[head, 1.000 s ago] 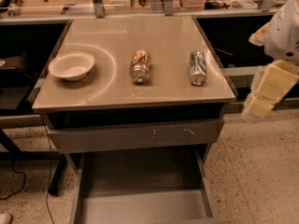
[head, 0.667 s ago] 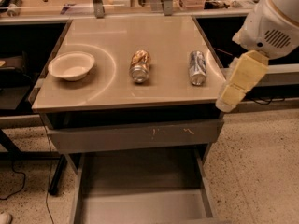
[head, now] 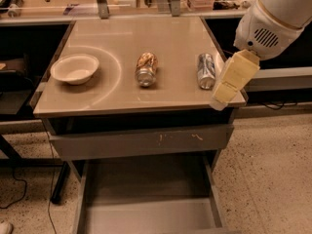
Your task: Place orange can into middle drawer
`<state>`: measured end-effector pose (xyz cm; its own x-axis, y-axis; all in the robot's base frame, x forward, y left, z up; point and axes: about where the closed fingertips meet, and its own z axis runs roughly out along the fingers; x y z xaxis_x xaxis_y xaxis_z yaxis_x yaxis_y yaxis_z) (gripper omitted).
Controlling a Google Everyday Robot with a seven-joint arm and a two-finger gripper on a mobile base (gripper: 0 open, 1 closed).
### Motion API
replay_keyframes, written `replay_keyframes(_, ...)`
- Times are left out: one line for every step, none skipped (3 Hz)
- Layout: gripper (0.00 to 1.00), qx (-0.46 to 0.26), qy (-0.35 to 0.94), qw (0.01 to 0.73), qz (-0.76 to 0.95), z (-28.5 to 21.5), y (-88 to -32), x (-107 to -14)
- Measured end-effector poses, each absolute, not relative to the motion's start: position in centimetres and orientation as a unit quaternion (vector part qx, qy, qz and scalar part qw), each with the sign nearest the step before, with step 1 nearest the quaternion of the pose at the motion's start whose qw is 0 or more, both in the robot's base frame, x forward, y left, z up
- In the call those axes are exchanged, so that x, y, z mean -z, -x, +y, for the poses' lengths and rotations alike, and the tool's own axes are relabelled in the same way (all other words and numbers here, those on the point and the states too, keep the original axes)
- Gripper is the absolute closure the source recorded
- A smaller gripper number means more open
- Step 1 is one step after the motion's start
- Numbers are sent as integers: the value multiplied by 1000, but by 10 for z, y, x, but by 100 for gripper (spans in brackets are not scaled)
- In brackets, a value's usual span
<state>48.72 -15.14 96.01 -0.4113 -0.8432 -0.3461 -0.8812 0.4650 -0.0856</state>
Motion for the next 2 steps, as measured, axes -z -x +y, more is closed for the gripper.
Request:
replay_keyframes(0,-62,505,186,840,-138,-493,-948)
replay_keyframes(0,-89,467,187,860,-113,-521,-919)
